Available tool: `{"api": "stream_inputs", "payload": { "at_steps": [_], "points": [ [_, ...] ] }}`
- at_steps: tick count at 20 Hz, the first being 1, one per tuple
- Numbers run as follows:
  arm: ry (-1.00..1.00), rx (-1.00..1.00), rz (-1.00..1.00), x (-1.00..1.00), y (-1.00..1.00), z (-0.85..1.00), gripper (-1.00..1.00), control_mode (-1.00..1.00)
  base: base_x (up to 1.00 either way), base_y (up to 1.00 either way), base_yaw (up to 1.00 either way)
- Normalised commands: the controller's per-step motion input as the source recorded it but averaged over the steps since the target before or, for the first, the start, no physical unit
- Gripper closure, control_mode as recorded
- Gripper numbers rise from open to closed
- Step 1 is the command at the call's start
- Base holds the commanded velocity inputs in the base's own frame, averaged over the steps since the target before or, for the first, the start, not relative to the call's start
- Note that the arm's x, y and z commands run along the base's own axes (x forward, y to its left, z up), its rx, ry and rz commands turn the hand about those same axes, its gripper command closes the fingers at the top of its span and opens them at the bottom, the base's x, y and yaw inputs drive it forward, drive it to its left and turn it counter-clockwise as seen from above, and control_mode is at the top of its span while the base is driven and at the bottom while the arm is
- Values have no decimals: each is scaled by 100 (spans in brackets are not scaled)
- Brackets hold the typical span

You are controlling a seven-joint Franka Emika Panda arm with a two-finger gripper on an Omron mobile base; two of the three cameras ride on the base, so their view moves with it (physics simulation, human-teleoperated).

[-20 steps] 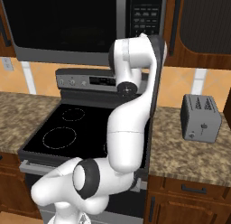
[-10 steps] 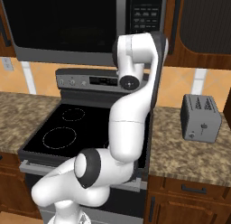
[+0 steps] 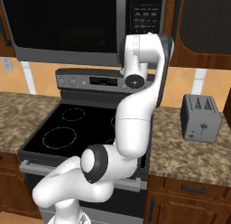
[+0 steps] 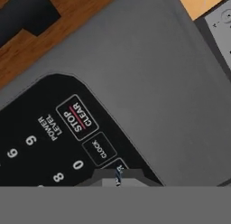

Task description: Open the microwave, place the bowl with waffle inside the microwave, then close the microwave door and turn it on.

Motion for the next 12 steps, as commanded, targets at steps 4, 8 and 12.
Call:
{"api": "stream_inputs", "payload": {
  "at_steps": [4, 8, 12],
  "points": [
    [1, 0, 4, 31, 0, 0, 100, -100, 0, 0, 0],
    [0, 0, 4, -66, -10, 0, 100, -100, 0, 0, 0],
    [-3, 0, 6, -100, -36, 0, 100, -100, 0, 0, 0]
  ]
}}
